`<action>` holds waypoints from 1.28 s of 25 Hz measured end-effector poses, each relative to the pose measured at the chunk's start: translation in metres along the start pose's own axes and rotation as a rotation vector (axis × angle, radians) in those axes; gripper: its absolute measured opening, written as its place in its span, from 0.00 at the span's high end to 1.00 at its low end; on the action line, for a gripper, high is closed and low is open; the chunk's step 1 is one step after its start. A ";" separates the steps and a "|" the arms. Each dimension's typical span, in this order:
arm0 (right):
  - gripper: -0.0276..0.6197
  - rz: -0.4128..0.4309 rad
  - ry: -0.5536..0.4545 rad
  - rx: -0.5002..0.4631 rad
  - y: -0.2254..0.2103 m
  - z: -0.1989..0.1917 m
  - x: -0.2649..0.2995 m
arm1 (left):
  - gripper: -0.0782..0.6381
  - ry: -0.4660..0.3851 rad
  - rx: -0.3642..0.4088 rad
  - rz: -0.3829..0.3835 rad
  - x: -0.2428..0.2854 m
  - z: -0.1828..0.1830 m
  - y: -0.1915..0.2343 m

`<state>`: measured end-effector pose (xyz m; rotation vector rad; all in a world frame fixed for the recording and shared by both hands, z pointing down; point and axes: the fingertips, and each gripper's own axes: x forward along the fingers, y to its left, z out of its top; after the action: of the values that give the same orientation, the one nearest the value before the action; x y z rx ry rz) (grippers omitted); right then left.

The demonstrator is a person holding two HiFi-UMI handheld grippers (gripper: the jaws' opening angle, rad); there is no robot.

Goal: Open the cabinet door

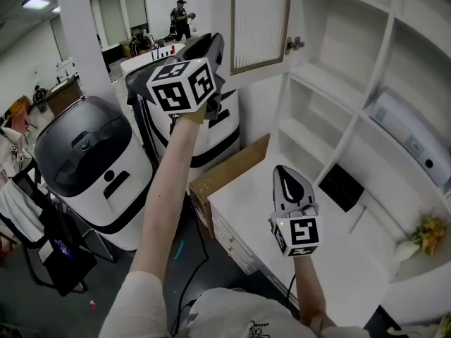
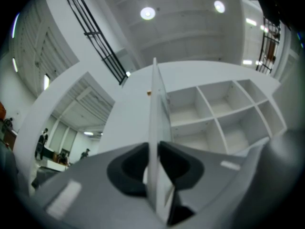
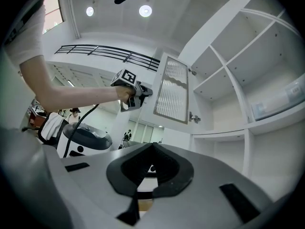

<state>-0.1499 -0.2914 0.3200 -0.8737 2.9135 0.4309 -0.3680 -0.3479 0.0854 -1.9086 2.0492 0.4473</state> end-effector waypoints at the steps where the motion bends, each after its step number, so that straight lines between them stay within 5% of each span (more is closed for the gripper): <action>1: 0.96 0.004 0.000 -0.004 0.001 0.000 0.004 | 0.78 0.003 0.000 -0.001 0.001 -0.001 0.003; 16: 0.96 0.007 -0.025 -0.018 0.000 0.008 0.033 | 0.78 -0.019 0.037 -0.016 0.002 -0.001 0.009; 20: 0.96 0.004 -0.028 -0.021 -0.001 0.011 0.031 | 0.77 -0.040 0.153 0.047 -0.008 0.002 0.001; 25: 0.96 -0.036 -0.037 -0.036 -0.013 0.017 0.022 | 0.78 -0.103 0.224 0.033 -0.050 0.003 -0.037; 27: 0.96 -0.063 -0.036 -0.067 -0.020 0.016 0.014 | 0.88 -0.124 0.211 0.020 -0.074 -0.007 -0.058; 32: 0.96 -0.127 -0.038 -0.119 -0.033 0.017 -0.014 | 0.88 -0.108 0.161 -0.054 -0.124 -0.054 -0.116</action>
<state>-0.1199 -0.3054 0.2973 -1.0467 2.8014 0.6082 -0.2443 -0.2662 0.1847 -1.8006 1.8996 0.3533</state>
